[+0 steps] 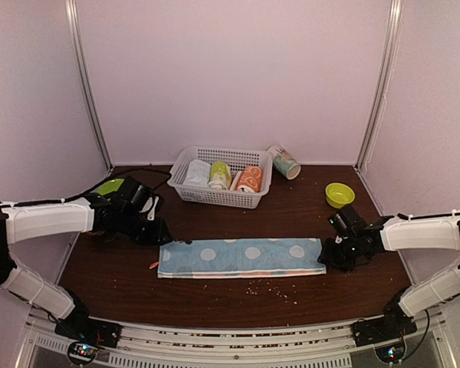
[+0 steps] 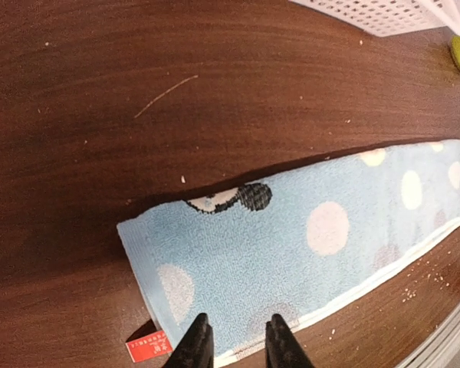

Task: Roll the towels
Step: Pick up the towel from the center of the board.

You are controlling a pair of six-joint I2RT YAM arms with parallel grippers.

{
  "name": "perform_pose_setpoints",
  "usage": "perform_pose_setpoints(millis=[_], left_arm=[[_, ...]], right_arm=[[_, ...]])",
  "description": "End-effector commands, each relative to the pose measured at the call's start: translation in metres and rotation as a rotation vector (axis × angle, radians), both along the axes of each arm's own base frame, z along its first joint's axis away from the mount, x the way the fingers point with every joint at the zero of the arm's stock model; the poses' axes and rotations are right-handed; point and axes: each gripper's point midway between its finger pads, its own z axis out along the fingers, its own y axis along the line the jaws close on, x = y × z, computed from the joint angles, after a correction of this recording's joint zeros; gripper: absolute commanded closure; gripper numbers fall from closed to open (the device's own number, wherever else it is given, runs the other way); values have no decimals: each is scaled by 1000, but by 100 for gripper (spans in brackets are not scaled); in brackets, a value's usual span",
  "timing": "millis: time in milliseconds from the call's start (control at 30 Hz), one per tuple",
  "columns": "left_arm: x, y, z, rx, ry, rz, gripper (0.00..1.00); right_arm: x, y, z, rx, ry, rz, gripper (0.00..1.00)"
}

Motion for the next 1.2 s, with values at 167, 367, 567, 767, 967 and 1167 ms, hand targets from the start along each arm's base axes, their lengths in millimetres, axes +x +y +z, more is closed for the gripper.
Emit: perform_pose_setpoints(millis=[167, 367, 567, 767, 967, 1167], left_arm=[[1, 12, 27, -8, -104, 33, 76], [0, 13, 30, 0, -114, 18, 76], [-3, 17, 31, 13, -117, 14, 76], [-6, 19, 30, 17, -110, 20, 76], [-8, 21, 24, 22, -92, 31, 76], [-7, 17, 18, 6, -68, 41, 76]], right_arm=[[-39, -20, -36, -113, 178, 31, 77], [-55, -18, -43, -98, 217, 55, 97], [-38, -14, -18, -59, 119, 27, 100], [-11, -30, 33, -116, -26, 22, 100], [2, -46, 77, -213, -121, 113, 100], [14, -40, 109, -243, -193, 218, 100]])
